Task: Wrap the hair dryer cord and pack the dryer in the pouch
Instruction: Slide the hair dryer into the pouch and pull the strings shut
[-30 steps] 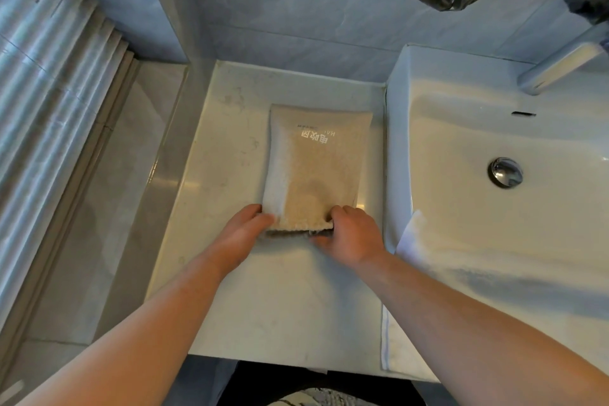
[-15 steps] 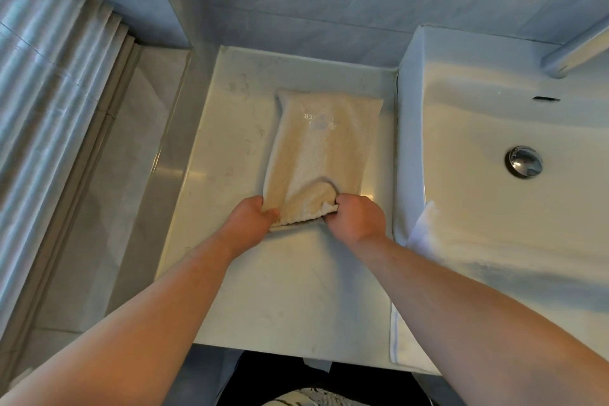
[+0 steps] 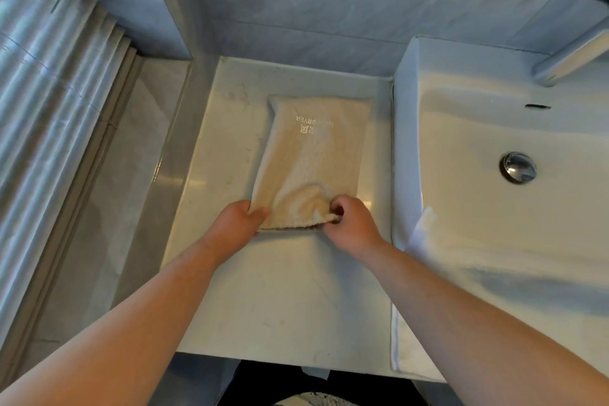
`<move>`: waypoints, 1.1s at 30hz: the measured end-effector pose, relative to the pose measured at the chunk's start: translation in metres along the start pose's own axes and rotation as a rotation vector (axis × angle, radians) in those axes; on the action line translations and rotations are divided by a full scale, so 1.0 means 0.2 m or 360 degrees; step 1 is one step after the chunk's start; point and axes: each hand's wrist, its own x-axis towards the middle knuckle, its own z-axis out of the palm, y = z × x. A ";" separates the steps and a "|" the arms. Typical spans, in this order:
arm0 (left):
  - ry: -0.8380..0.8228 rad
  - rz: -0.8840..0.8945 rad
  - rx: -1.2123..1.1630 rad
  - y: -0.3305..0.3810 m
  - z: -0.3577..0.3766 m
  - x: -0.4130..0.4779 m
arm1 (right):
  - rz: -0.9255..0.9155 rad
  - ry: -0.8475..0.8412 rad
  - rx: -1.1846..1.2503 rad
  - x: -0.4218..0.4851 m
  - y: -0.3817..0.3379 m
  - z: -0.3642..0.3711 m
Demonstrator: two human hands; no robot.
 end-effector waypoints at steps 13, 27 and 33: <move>0.0029 -0.0252 -0.0633 -0.16 -0.07 -0.10 | 0.0464 0.0022 0.0351 -0.24 0.18 -0.04; 0.0516 -0.0270 -0.1296 -0.14 -0.20 -0.16 | 0.0898 0.0650 0.1413 -0.35 0.09 -0.06; 0.0819 -0.0433 -0.0881 -0.23 -0.19 -0.18 | 0.0932 0.0786 0.0788 -0.36 0.19 0.03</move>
